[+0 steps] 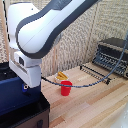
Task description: Please shift your gripper toward the book. Carefully hold the book with your gripper. Gently transport the book using your gripper to the caddy's front section. Safely let the book go into the caddy's front area.
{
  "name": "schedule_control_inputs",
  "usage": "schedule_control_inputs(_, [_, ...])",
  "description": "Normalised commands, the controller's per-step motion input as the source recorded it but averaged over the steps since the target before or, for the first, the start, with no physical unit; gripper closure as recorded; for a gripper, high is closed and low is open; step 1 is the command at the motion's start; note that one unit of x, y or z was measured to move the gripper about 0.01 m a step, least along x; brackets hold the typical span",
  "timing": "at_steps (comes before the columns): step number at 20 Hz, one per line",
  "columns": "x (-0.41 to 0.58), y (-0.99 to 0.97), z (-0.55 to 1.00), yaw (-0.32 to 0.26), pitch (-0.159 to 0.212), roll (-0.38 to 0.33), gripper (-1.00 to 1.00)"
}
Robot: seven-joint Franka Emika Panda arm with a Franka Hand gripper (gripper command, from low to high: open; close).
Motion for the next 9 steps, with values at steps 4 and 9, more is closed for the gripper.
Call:
schedule_control_inputs(4, [0.012,0.10,0.08,0.005,0.049,0.000,-1.00])
schedule_control_inputs(9, [0.115,-0.03,0.49,-0.058,0.098,0.027,-1.00])
